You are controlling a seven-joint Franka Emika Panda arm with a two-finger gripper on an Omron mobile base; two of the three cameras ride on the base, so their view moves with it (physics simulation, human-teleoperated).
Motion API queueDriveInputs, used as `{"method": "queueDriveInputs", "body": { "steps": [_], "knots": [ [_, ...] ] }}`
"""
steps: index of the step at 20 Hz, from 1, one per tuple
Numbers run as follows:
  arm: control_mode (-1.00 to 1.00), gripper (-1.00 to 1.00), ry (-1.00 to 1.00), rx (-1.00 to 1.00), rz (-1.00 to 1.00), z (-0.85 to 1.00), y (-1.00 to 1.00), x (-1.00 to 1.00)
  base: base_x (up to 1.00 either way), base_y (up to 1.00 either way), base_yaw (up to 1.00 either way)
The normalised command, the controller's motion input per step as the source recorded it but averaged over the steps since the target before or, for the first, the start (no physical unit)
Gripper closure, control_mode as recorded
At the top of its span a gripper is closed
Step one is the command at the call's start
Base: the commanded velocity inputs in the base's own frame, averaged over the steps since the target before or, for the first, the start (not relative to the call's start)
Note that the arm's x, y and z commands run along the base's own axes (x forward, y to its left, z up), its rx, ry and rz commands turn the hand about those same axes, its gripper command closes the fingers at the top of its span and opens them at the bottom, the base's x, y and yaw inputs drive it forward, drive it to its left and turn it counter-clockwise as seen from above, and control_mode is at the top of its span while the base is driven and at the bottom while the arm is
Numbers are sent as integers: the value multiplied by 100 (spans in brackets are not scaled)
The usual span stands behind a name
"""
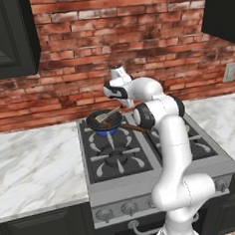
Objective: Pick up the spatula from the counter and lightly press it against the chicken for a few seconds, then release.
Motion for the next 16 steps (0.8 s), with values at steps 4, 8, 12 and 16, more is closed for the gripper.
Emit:
{"method": "queueDriveInputs", "body": {
  "steps": [4, 8, 12, 16],
  "knots": [
    [-100, 100, -3, -2, 0, -13, 0, 0, 0, 0, 0],
    [-100, 100, -5, -4, 0, -17, 0, 0, 0, 0, 0],
    [-100, 100, -5, -4, 0, -19, 1, 0, 0, 0, 0],
    [-100, 100, -4, -4, 0, -18, 1, 0, 0, 0, 0]
  ]
}}
